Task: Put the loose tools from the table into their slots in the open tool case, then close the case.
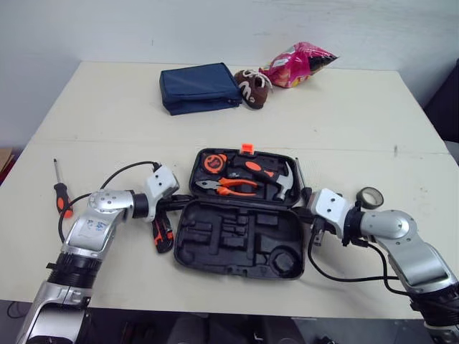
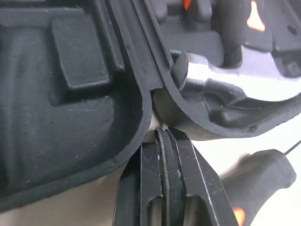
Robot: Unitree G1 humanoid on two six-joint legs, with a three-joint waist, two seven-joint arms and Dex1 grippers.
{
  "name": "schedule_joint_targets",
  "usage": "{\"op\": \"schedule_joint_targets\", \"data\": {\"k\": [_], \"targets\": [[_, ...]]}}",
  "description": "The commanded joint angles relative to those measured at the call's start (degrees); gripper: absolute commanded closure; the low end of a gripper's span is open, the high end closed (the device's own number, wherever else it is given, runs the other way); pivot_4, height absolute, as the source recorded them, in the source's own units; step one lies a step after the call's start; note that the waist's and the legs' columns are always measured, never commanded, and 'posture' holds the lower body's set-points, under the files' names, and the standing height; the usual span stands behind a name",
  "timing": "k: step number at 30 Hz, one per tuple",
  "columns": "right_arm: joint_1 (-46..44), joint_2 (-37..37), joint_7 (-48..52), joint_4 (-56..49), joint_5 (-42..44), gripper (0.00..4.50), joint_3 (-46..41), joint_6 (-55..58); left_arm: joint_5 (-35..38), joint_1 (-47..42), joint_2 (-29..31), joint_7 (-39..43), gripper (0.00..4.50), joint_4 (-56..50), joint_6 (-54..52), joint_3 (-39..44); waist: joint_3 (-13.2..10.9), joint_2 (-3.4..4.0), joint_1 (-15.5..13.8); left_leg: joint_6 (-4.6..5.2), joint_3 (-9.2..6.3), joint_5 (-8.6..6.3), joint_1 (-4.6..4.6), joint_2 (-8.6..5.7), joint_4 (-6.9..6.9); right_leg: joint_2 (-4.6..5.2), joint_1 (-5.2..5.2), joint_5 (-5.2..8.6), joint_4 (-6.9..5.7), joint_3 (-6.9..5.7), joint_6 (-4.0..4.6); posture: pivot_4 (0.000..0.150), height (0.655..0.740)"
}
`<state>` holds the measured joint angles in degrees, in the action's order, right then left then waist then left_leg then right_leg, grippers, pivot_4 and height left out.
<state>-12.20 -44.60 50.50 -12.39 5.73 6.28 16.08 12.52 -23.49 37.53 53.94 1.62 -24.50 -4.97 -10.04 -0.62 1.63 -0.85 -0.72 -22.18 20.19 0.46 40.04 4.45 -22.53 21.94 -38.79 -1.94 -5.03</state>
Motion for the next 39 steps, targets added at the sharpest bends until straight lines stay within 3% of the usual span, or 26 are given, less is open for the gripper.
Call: {"op": "schedule_joint_targets", "data": {"k": [1,19,29,35,39], "targets": [[-1.1,1.1,1.8,-1.9,0.8,4.50,1.0,-3.3,2.7,1.8,0.3,2.4,4.44,-5.6,0.1,0.3,0.0,0.00,0.0,0.00,-0.02,0.00,0.00,0.00,0.01,0.00,0.01,0.00,0.03,-0.01,0.00,0.150,0.7400],[1.5,1.1,4.6,-3.0,0.8,4.50,-0.1,-4.3,2.3,6.2,2.3,2.1,4.44,-8.0,0.6,4.1,0.0,0.01,-0.1,0.00,-0.13,0.00,0.03,-0.01,0.00,0.02,0.07,0.00,0.12,-0.12,0.00,0.150,0.7400],[13.3,-6.5,11.9,-11.0,14.7,4.50,-20.2,-4.5,11.1,12.1,12.1,9.9,4.44,-10.9,1.8,18.6,0.0,0.03,-0.1,0.00,-0.26,0.00,0.07,-0.01,-0.01,0.07,0.17,0.00,0.34,-0.23,0.00,0.150,0.7400],[21.4,-8.2,13.7,-1.8,16.1,4.50,-36.2,-7.7,12.2,18.4,16.6,9.4,4.44,-0.6,5.4,34.2,0.0,0.03,-0.3,0.01,-0.31,-0.01,-0.06,-0.01,-0.05,0.08,0.38,0.00,0.51,-0.30,0.00,0.150,0.7400],[23.4,-9.2,14.0,8.0,14.3,2.98,-42.4,-12.7,12.4,21.8,19.1,8.5,3.13,7.5,7.1,43.6,0.0,0.04,-0.2,0.04,-0.36,-0.02,-0.12,-0.01,-0.07,0.09,0.53,-0.01,0.68,-0.38,-0.01,0.150,0.7400]]}}
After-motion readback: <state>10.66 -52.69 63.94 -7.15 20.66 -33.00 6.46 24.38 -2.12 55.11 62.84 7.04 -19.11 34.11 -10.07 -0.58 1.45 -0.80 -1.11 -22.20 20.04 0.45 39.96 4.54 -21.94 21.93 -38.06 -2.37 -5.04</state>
